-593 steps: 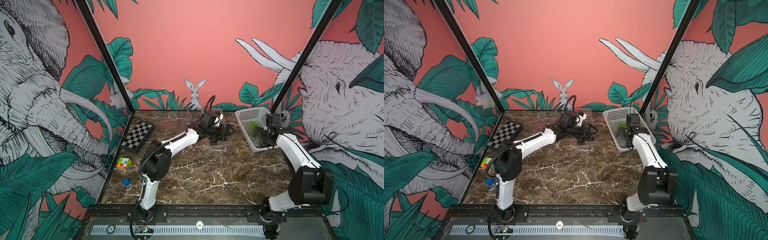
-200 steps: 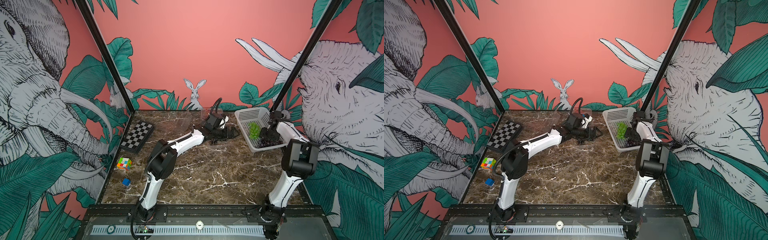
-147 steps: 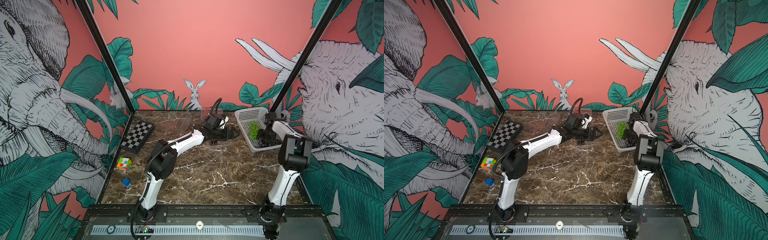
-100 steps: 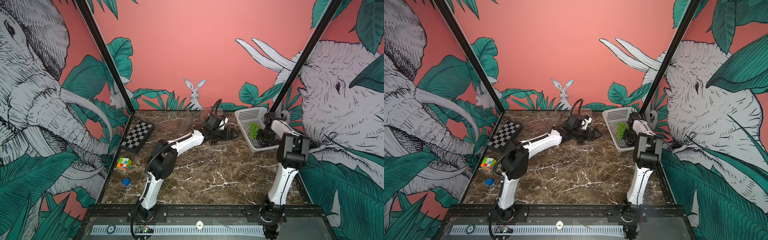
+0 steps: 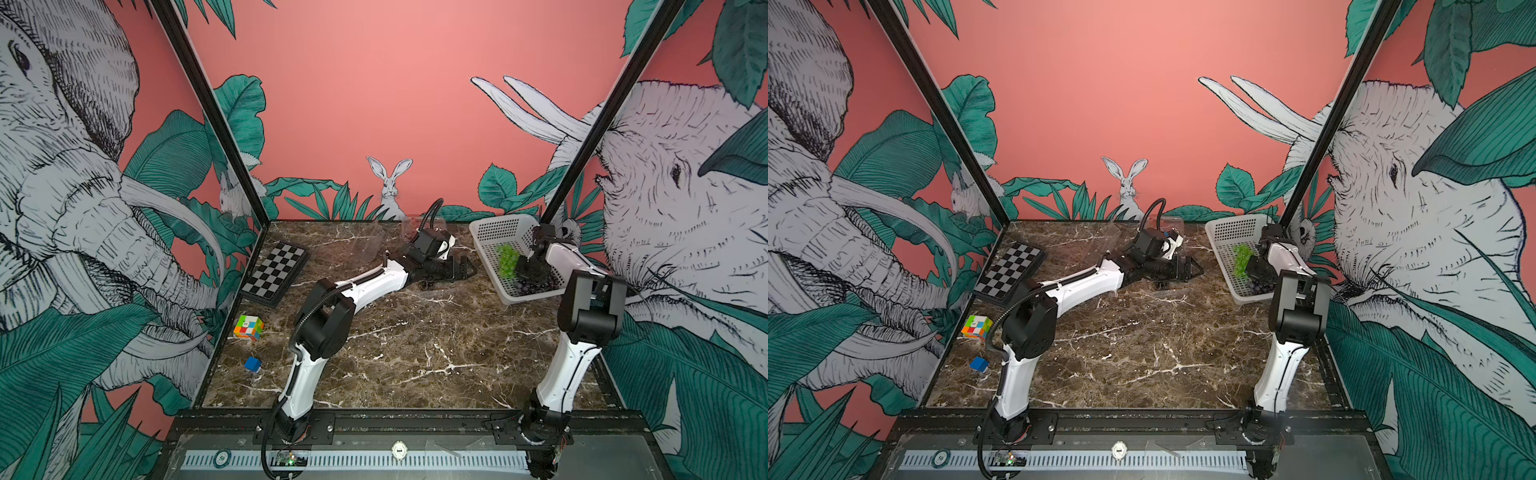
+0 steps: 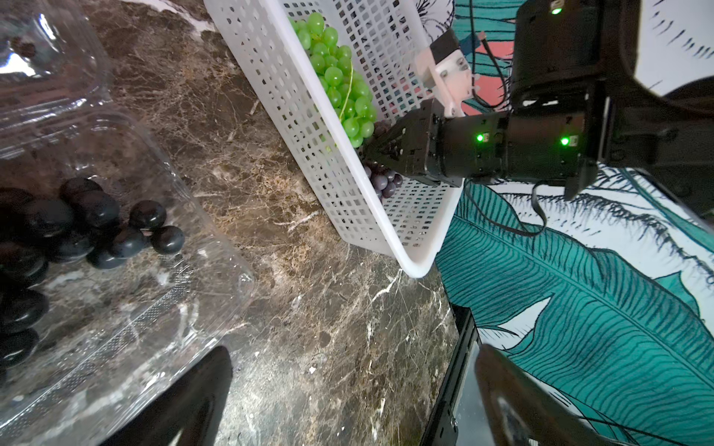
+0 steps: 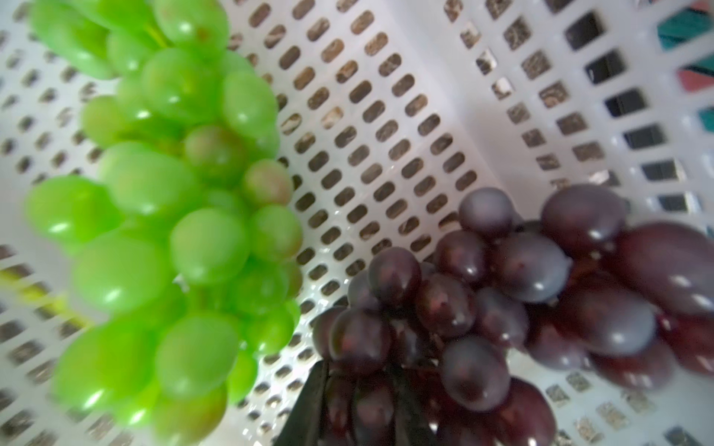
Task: Pack grapes into containers
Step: Pick up the grape from the basket.
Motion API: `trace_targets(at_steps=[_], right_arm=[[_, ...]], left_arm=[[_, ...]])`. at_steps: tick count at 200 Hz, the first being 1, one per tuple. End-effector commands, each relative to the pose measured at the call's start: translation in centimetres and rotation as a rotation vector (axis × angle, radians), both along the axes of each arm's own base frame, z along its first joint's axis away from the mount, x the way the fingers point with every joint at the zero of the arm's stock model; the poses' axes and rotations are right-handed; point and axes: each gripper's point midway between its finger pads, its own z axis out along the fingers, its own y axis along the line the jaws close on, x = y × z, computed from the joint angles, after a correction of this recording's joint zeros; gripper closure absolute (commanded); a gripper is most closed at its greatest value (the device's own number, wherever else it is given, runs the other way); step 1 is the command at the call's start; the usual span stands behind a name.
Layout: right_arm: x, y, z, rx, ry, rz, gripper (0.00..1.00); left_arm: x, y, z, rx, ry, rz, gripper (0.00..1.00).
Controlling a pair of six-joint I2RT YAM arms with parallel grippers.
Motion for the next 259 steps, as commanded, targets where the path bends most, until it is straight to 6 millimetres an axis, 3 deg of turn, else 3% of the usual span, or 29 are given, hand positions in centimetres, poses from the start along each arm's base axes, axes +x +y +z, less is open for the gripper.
trace_targets(at_steps=[1, 104, 210, 253, 259], right_arm=[[0.5, 0.5, 2.1, 0.022, -0.068, -0.007, 0.79], [-0.2, 1.1, 5.4, 0.037, -0.155, -0.01, 0.81], [-1.1, 3.7, 12.6, 0.146, -0.33, 0.017, 0.8], [-1.3, 6.4, 14.8, 0.186, -0.376, 0.073, 0.8], [-1.7, 6.8, 16.5, 0.183, -0.414, 0.085, 0.8]], left_arm=[[-0.5, 0.8, 3.0, -0.033, -0.036, -0.001, 0.01], [0.4, 3.3, 4.7, -0.013, -0.09, 0.037, 0.01], [0.7, 4.4, 5.0, -0.002, -0.098, 0.058, 0.0], [1.2, 5.3, 5.1, -0.002, -0.096, 0.079, 0.0], [1.2, 5.4, 5.2, -0.002, -0.096, 0.08, 0.01]])
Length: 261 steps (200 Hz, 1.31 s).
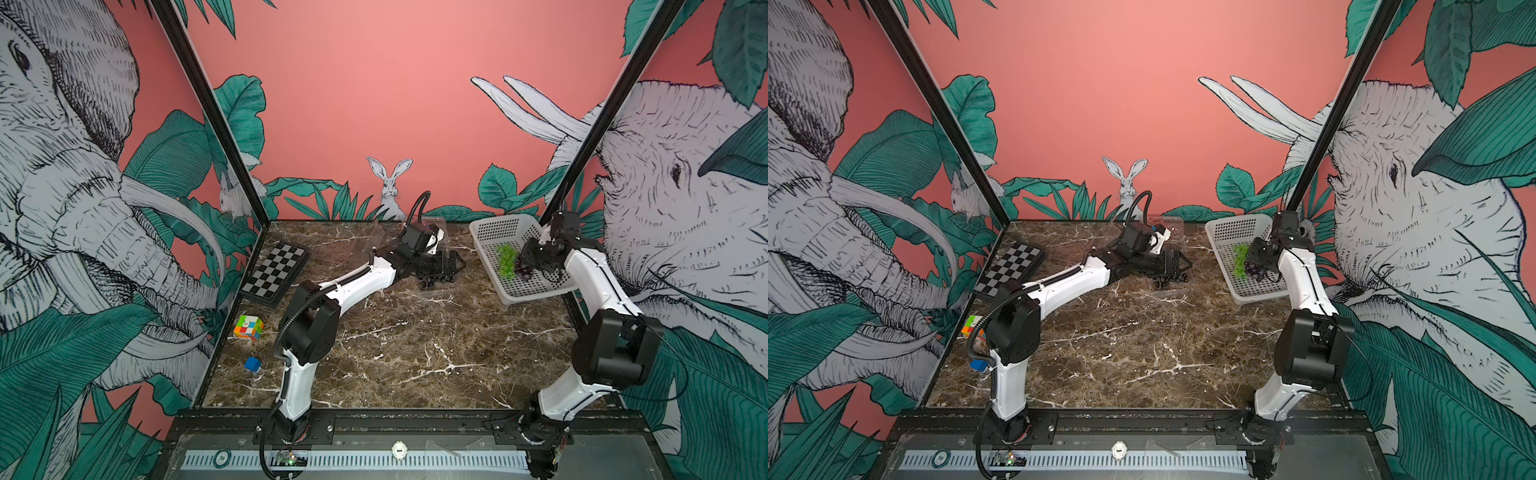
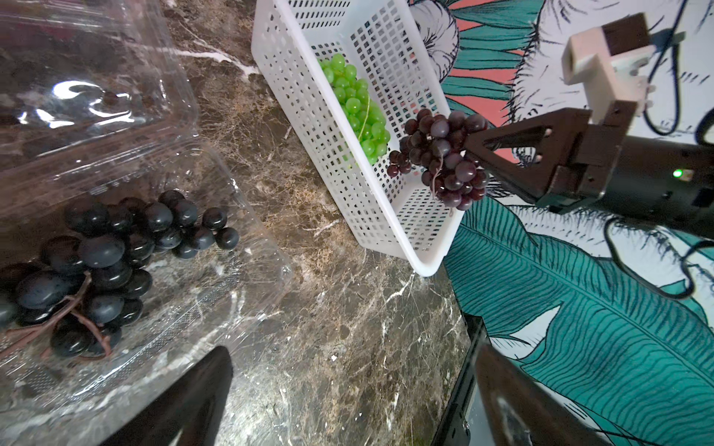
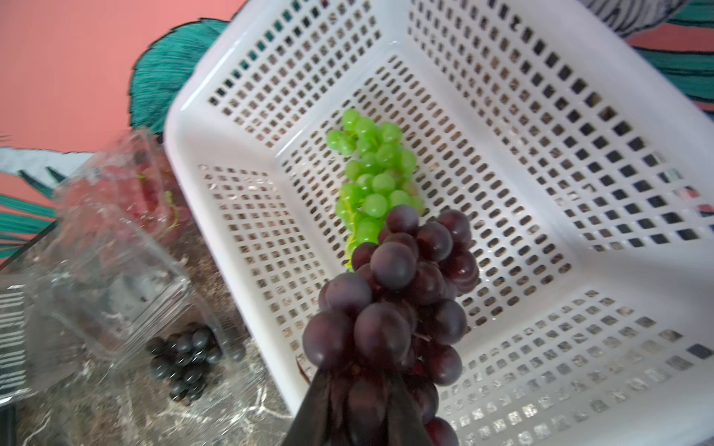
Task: Pack grapes into containers
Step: Pick up the grape from the basket, then place the grape into the packing box.
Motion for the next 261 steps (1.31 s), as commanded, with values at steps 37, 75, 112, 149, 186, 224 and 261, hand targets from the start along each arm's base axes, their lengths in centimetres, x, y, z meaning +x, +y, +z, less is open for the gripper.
trace_targets(at_steps=[37, 75, 112, 149, 186, 224, 261], right_arm=[[-0.8, 4.6, 6.3, 0.038, -0.144, 0.09, 0.8], [-1.4, 8.7, 9.1, 0.068, -0.194, 0.164, 0.8], [-1.6, 14.1, 10.0, 0.107, -0.216, 0.257, 0.8], [-1.6, 18.9, 8.7, 0.17, -0.206, 0.311, 0.8], [-1.3, 21.9, 6.3, 0.24, -0.184, 0.307, 0.8], [-1.0, 24.2, 3.2, 0.271, -0.13, 0.317, 0.79], [-0.7, 25.7, 2.0, 0.293, -0.108, 0.348, 0.79]], left_arm=[[0.2, 2.4, 3.5, -0.028, -0.05, 0.037, 0.01], [0.5, 3.6, 3.3, -0.022, -0.051, 0.062, 0.0], [1.7, 6.1, 3.2, -0.038, -0.04, 0.123, 0.01], [2.0, 7.9, 3.0, -0.032, -0.041, 0.154, 0.0], [1.7, 8.9, 2.6, -0.017, -0.042, 0.169, 0.01], [1.7, 9.6, 1.9, -0.015, -0.032, 0.179, 0.01], [1.7, 10.1, 1.6, -0.018, -0.025, 0.185, 0.01]])
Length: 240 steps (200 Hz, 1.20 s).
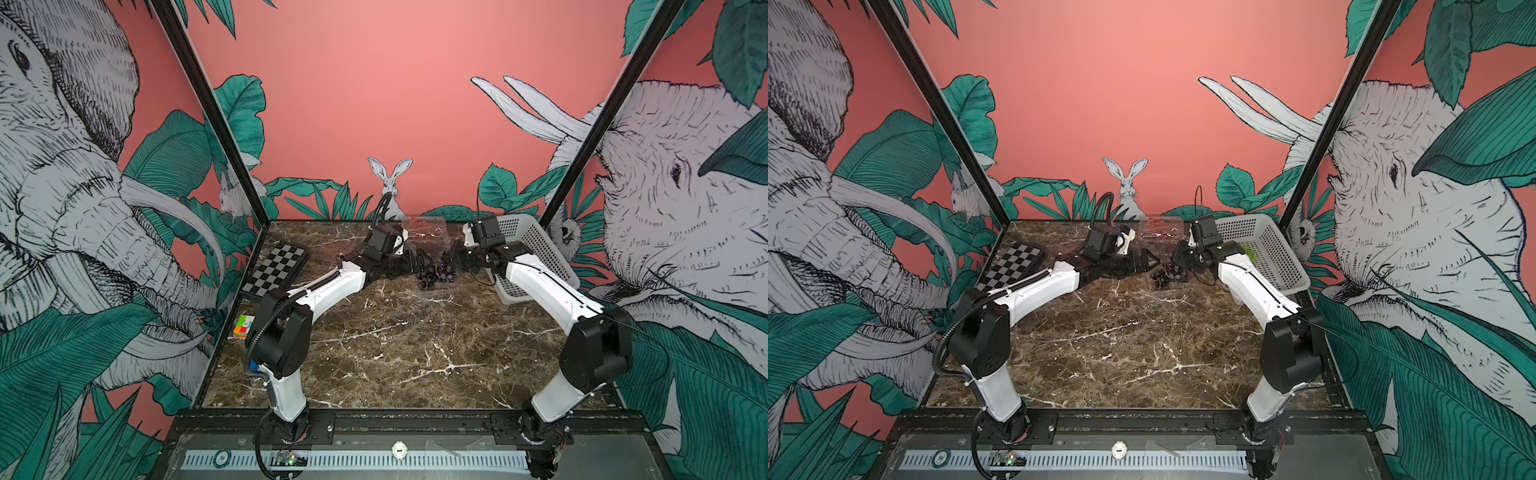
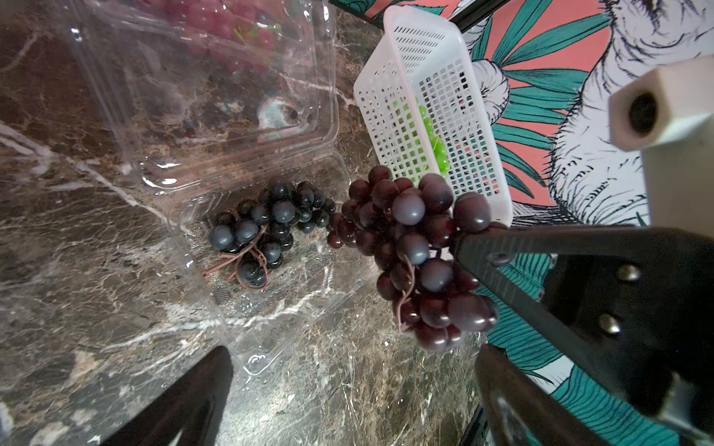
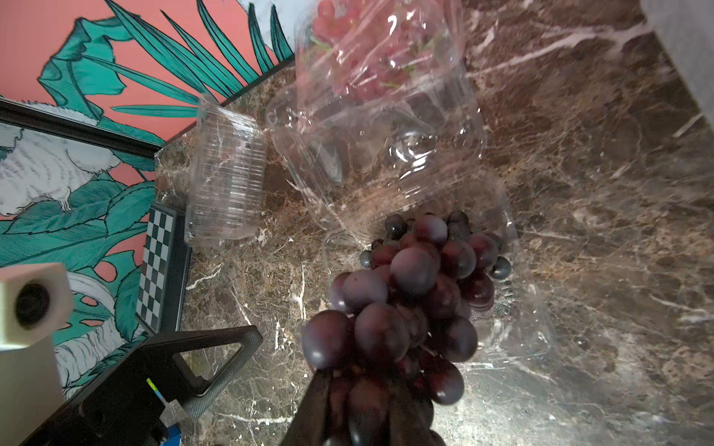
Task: Pack grapes into containers
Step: Place the grape into the packing box.
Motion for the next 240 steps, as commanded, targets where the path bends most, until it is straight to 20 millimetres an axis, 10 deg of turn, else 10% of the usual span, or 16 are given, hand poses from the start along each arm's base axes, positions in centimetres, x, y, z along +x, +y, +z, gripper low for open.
trace_targets(at_steps=[1, 131, 240], right_arm=[[1.2, 1.9, 1.7, 0.062, -0.065, 0.027, 0.79], [-0.5, 9.1, 1.2, 0.071, -0.04, 0.353, 0.78], [-0.3, 8.0, -2.7, 0.006, 0.03, 0.469, 0.79]], left_arm=[[0.0, 0.8, 2.6, -0.042, -0.052, 0.011, 0.01], [1.8, 5.4, 2.2, -0.115, -0.014, 0.154, 0.01], [2.2, 6.1, 1.5, -0.133, 0.008, 0.186, 0.01]])
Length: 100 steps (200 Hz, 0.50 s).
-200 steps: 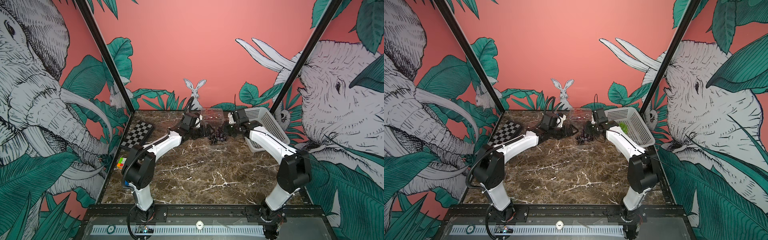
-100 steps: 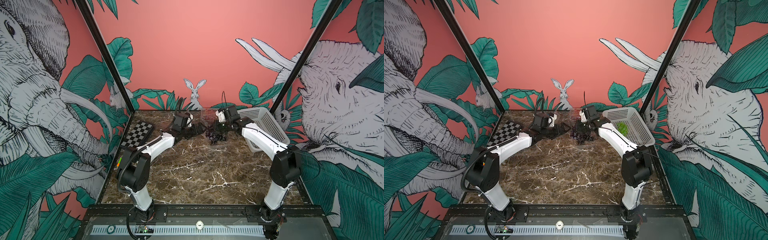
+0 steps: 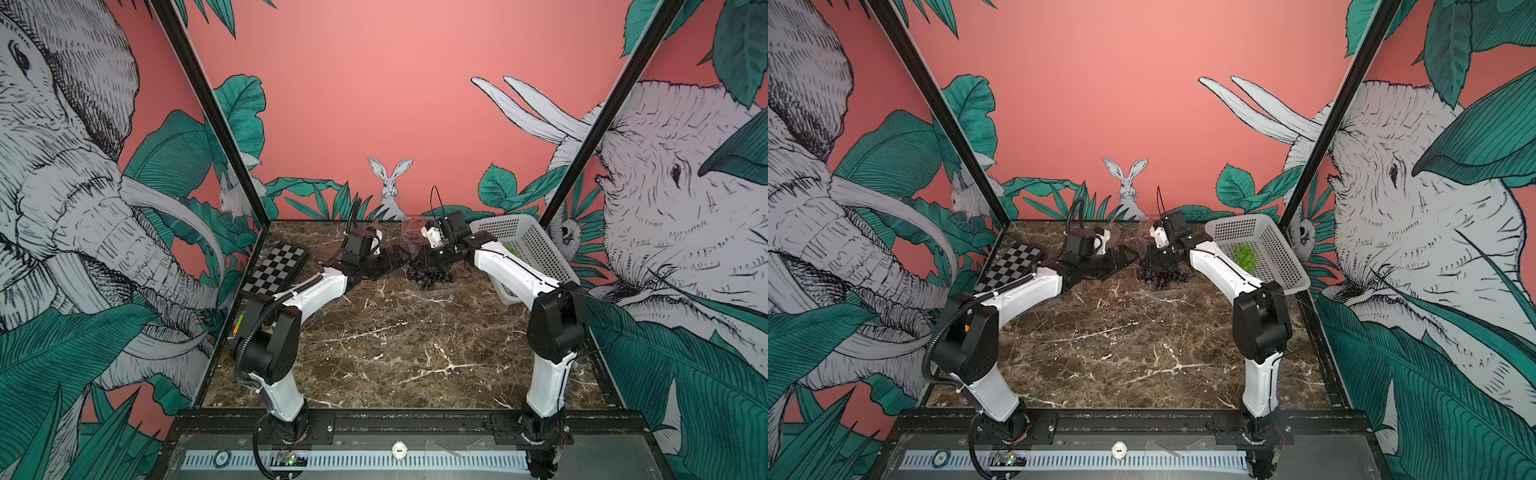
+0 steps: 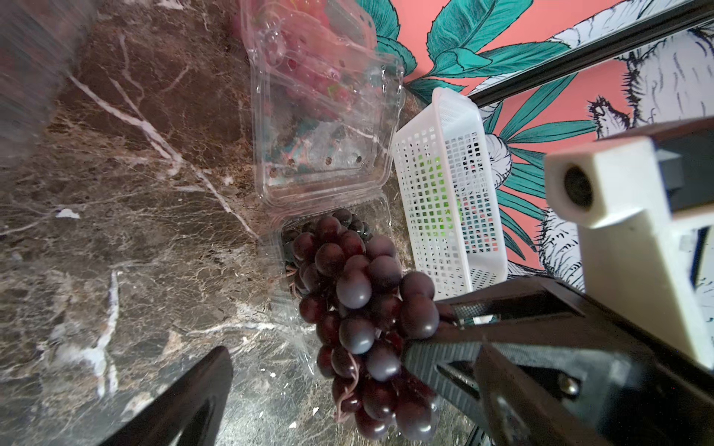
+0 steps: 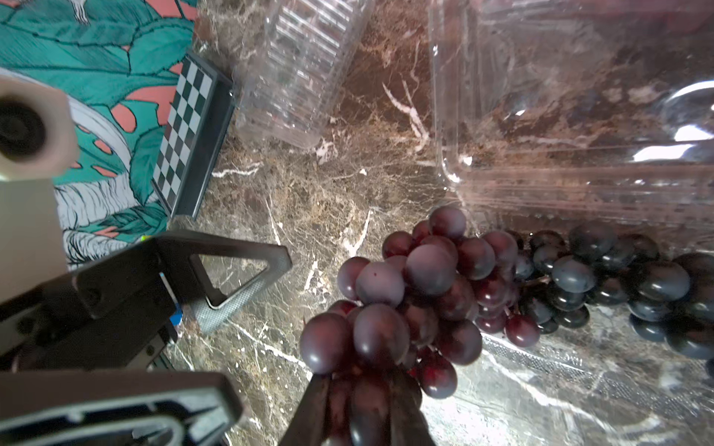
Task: Pack grapes into containers
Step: Place the grape into the packing box.
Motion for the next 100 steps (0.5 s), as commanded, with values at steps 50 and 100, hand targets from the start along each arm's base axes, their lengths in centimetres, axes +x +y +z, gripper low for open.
trace_targets(at_steps=[50, 100], right_arm=[[0.4, -3.0, -2.3, -0.015, 0.054, 0.062, 0.79], [0.7, -4.4, -3.9, -0.083, 0.071, 0.132, 0.77]], left_arm=[[0.2, 0.0, 2.0, -0.043, -0.03, 0.004, 0.01], [0.2, 0.0, 1.6, -0.039, -0.02, 0.005, 0.01]])
